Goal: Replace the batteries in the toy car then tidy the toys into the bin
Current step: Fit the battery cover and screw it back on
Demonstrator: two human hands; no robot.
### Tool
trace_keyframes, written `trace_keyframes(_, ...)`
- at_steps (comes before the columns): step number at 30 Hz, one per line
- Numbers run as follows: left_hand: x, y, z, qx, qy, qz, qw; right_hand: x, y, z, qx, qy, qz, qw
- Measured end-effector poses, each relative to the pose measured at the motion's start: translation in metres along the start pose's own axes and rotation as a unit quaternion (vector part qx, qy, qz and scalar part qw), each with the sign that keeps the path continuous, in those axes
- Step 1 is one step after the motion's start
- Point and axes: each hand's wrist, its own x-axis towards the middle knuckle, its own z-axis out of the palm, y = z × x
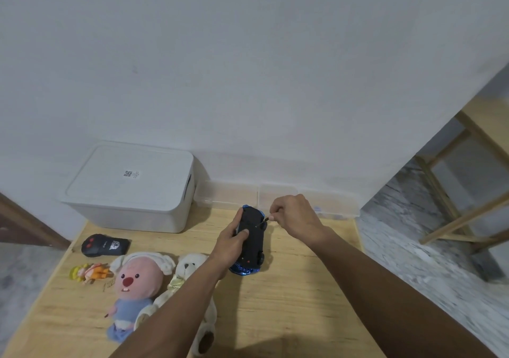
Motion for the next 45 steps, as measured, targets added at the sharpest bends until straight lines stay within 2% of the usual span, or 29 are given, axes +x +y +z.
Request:
trace_keyframes(4, -0.001, 0.001, 0.001, 0.009, 0.003, 0.007, 1.000, 0.000, 0.003, 0.003, -0.038, -0.027, 0.007, 0.999)
trace_keyframes(9, -0.003, 0.001, 0.002, 0.016, -0.001, 0.022, 1.000, -0.002, 0.003, 0.006, -0.148, -0.034, 0.023, 0.988)
trace_keyframes(15, -0.005, 0.004, 0.001, 0.019, -0.011, 0.029, 0.999, -0.002, 0.002, 0.002, -0.182, -0.083, 0.002, 0.980)
trace_keyframes(19, -0.009, 0.000, 0.002, 0.017, -0.010, 0.026, 0.999, -0.003, 0.002, -0.001, -0.189, -0.109, -0.002, 0.976)
trace_keyframes(23, -0.012, -0.001, 0.006, 0.016, -0.013, 0.019, 1.000, -0.005, 0.003, 0.008, -0.132, -0.096, 0.050, 0.985)
trace_keyframes(28, -0.009, 0.002, 0.006, 0.026, -0.008, 0.024, 0.999, -0.015, 0.000, 0.008, -0.049, -0.077, 0.045, 0.995)
trace_keyframes(32, -0.008, 0.004, 0.004, 0.026, -0.009, 0.021, 0.999, -0.015, -0.001, 0.005, -0.075, -0.055, 0.031, 0.995)
trace_keyframes(37, -0.010, 0.003, 0.008, 0.025, -0.011, 0.029, 0.999, -0.012, -0.004, 0.001, -0.159, -0.052, 0.009, 0.986)
trace_keyframes(41, -0.009, 0.008, 0.007, 0.018, -0.002, 0.043, 0.999, -0.016, -0.009, -0.002, -0.193, -0.081, 0.007, 0.978)
trace_keyframes(45, -0.008, 0.013, 0.000, 0.021, -0.012, 0.042, 0.999, -0.011, -0.009, 0.001, -0.173, -0.109, 0.033, 0.978)
